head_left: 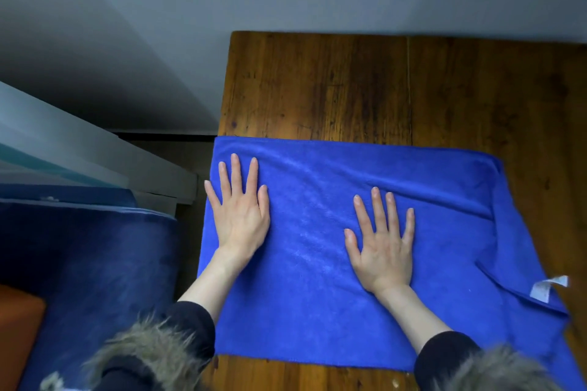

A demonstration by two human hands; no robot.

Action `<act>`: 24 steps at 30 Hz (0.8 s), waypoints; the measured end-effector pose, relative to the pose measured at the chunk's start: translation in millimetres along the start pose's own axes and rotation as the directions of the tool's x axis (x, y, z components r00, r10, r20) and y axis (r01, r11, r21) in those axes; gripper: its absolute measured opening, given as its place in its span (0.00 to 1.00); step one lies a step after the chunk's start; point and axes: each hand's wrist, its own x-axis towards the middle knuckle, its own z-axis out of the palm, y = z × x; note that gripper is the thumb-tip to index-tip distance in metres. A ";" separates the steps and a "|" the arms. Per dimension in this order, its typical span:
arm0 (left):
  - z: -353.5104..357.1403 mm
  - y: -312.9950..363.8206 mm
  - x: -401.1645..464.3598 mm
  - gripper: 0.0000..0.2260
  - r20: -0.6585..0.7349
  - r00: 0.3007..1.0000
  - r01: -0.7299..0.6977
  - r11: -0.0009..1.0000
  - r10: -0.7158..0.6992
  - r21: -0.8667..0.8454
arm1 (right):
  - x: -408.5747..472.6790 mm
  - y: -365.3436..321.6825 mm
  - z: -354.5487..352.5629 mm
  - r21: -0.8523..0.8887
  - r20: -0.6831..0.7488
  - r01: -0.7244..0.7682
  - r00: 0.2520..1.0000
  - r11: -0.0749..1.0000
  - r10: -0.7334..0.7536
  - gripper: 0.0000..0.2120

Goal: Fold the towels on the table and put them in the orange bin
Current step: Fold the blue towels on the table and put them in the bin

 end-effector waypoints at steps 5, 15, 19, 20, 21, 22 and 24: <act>8.0 59.4 -43.8 0.23 0.010 0.986 -0.166 0.984 0.167 -0.064 | 1.0 1.0 -12.0 0.220 0.004 0.002 1.000 0.975 -0.003 0.23; 48.6 182.4 -100.5 0.22 0.081 0.895 -0.440 0.898 0.438 0.013 | -89.0 168.1 -26.9 0.122 -0.274 -0.041 0.959 0.992 0.073 0.19; 65.7 231.4 -109.9 0.22 0.101 0.881 -0.468 0.883 0.463 0.036 | -97.0 218.1 -26.8 0.028 -0.234 -0.047 0.971 0.998 0.052 0.14; 69.7 239.4 -111.5 0.23 0.102 0.888 -0.454 0.889 0.448 0.050 | -92.0 225.0 -29.3 0.069 -0.238 -0.051 0.969 0.996 0.066 0.11; 73.7 244.7 -112.7 0.23 0.098 0.898 -0.436 0.897 0.429 0.065 | -85.4 231.2 -32.8 0.121 -0.242 -0.053 0.967 0.991 0.081 0.08; 76.9 245.8 -113.2 0.23 0.088 0.906 -0.421 0.904 0.414 0.081 | -77.9 234.9 -37.0 0.191 -0.235 -0.059 0.967 0.980 0.104 0.07; 81.8 246.2 -114.3 0.23 0.070 0.911 -0.411 0.905 0.405 0.113 | -62.8 247.4 -47.2 0.395 -0.166 -0.118 0.966 0.911 0.198 0.06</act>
